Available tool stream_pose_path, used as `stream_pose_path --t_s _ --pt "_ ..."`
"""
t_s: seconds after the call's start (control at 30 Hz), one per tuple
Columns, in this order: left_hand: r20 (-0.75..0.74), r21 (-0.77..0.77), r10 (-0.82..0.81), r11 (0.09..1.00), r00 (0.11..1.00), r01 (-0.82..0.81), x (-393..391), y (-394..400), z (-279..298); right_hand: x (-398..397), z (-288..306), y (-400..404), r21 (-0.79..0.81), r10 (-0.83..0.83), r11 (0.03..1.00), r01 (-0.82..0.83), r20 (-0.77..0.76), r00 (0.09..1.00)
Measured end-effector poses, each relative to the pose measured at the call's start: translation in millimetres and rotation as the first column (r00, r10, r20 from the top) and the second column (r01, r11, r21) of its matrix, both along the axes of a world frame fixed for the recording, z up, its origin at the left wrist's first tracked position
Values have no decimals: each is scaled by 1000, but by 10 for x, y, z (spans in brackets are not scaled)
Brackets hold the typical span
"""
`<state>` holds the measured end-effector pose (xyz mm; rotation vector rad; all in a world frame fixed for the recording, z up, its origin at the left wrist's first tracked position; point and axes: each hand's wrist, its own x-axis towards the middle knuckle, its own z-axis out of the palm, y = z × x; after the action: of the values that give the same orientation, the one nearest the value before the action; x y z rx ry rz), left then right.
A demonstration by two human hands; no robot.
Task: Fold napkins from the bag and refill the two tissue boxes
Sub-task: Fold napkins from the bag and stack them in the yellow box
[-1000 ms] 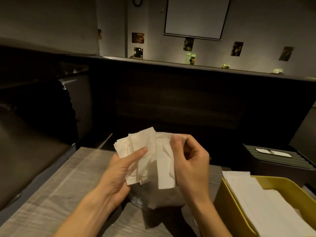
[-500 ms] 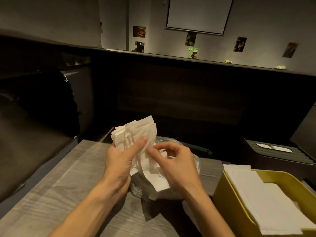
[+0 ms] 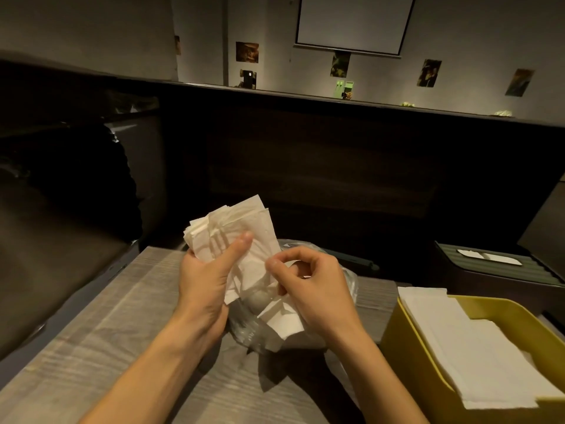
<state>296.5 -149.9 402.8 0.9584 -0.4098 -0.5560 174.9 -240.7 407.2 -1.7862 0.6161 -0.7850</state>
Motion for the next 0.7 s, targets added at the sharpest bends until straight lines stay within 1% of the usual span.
stream_pose_path --t_s 0.07,0.17,0.2,0.27,0.3,0.33,0.37,0.4,0.43,0.47,0.5,0.53,0.57,0.6,0.63,0.67,0.7 --pt "-29 -7 -35 999 999 35 20 14 0 2 -4 -6 8 2 1000 -2 -5 1000" --pt "-82 -11 -95 995 992 94 45 12 -10 -11 3 5 -26 -9 1000 9 -15 1000" --pt "-93 -10 -88 996 992 87 51 11 -16 -23 10 7 -42 -14 999 14 -6 1000" --pt "-88 9 -16 1000 996 17 78 9 -32 -46 54 11 -77 -34 996 38 56 998" --pt "-77 20 26 1000 997 -24 93 9 -40 -64 83 15 -93 -38 994 50 124 992" --pt "-66 29 60 998 996 -59 106 10 -47 -83 112 23 -105 -36 993 61 227 973" --pt "-48 42 84 996 995 -82 116 11 -56 -102 154 40 -112 -31 991 76 358 933" --pt "-15 58 91 994 996 -90 118 14 -64 -118 194 51 -116 -27 989 94 484 875" --pt "36 82 86 993 996 -89 112 14 -73 -134 230 59 -117 -18 988 104 573 819" --pt "100 111 66 991 993 -77 89 19 -72 -140 243 54 -118 -9 988 102 613 790" --pt "171 143 38 988 985 -62 60 21 -73 -133 242 49 -120 3 989 88 606 795" --pt "233 173 4 984 972 -45 28 17 -69 -113 218 29 -129 14 989 69 557 830" --pt "276 197 -25 980 961 -31 3 11 -64 -84 166 6 -154 23 986 55 463 886" --pt "290 209 -46 978 956 -16 -17 8 -57 -52 102 -10 -199 21 979 49 339 941" --pt "282 205 -61 979 958 2 -39 9 -45 -37 39 -19 -254 6 966 51 220 975" --pt "258 192 -69 981 964 19 -47 10 -36 -30 -11 -30 -293 -16 954 56 138 990" --pt "234 181 -71 983 970 28 -48 12 -31 -31 -36 -38 -297 -35 953 65 103 994"
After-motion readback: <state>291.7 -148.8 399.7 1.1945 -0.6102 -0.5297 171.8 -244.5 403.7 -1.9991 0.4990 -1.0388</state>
